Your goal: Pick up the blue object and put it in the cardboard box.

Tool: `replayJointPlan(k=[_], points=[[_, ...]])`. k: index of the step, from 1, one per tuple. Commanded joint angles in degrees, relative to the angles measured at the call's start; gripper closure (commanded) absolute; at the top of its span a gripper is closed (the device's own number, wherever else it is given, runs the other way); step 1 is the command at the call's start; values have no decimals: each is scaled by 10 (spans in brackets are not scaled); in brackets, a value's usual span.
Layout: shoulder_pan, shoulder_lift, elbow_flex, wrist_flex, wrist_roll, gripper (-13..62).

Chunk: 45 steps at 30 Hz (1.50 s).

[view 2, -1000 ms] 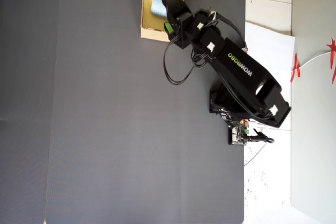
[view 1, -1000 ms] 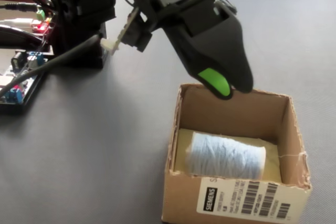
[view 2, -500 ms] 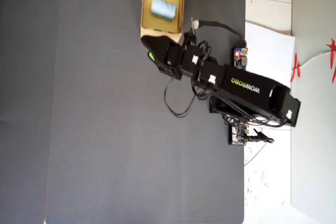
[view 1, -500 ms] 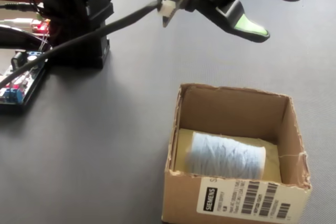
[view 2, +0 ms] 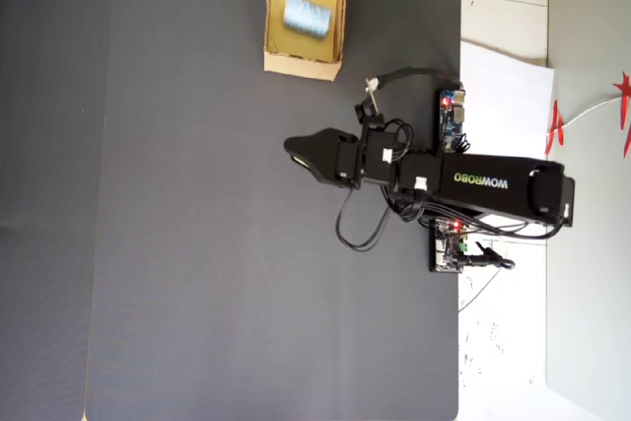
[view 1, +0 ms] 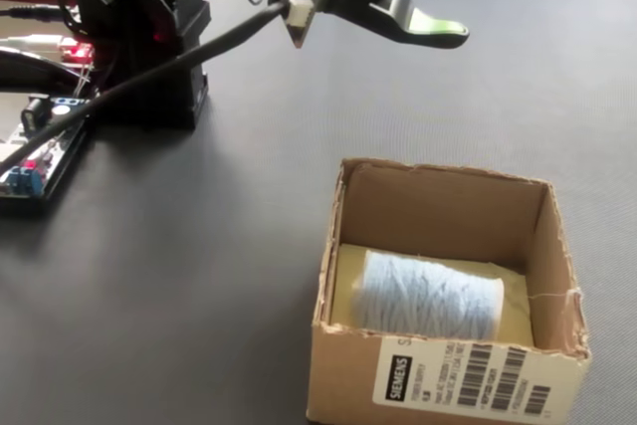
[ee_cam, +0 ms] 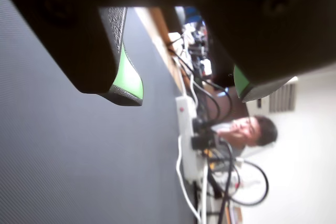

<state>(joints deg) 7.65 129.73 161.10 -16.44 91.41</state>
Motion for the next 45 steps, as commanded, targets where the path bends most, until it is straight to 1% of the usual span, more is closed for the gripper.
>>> replayJointPlan(k=[1, 5, 12, 25, 32, 45], points=[[-18, 29, 7, -74, 24, 148], [-45, 60, 78, -75, 21, 147], [-48, 61, 176, -93, 23, 147], [-39, 58, 176, 113, 23, 148], [-33, 56, 176, 166, 23, 148], [-33, 56, 176, 177, 22, 148]])
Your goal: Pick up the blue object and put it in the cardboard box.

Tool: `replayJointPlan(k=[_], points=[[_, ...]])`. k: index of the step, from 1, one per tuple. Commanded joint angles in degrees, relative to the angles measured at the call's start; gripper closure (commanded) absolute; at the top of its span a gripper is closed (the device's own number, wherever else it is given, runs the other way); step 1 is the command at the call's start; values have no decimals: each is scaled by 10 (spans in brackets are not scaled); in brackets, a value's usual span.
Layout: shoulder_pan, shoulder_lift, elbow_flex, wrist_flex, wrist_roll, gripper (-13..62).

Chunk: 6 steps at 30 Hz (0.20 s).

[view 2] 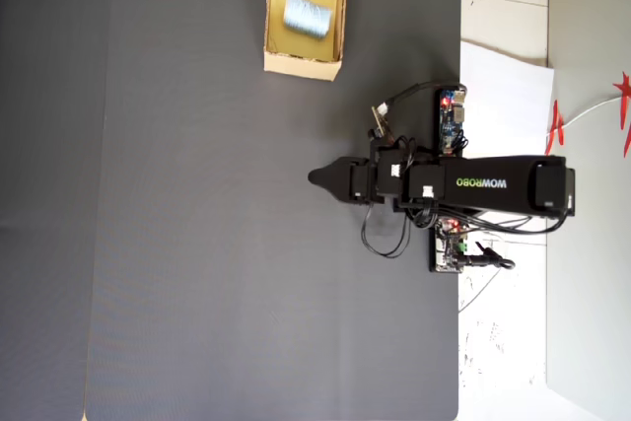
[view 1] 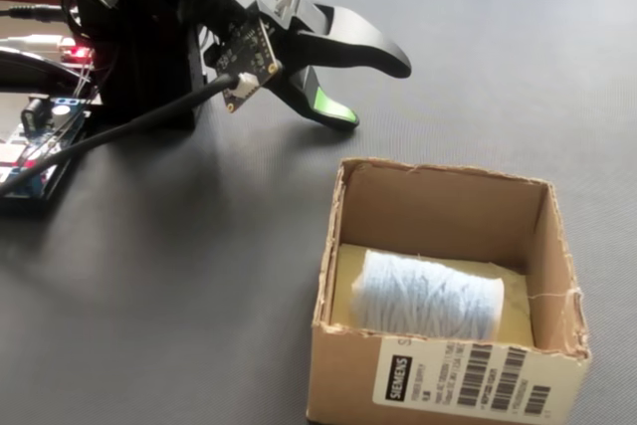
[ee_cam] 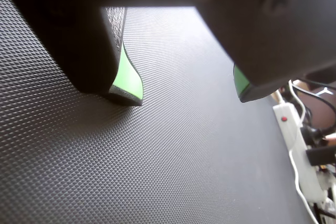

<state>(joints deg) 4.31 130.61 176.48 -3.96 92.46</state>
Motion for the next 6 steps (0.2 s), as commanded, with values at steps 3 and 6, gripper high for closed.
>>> replayJointPlan(k=[3, 6], points=[[0, 47, 22, 52, 11, 148], [0, 47, 22, 52, 11, 148]])
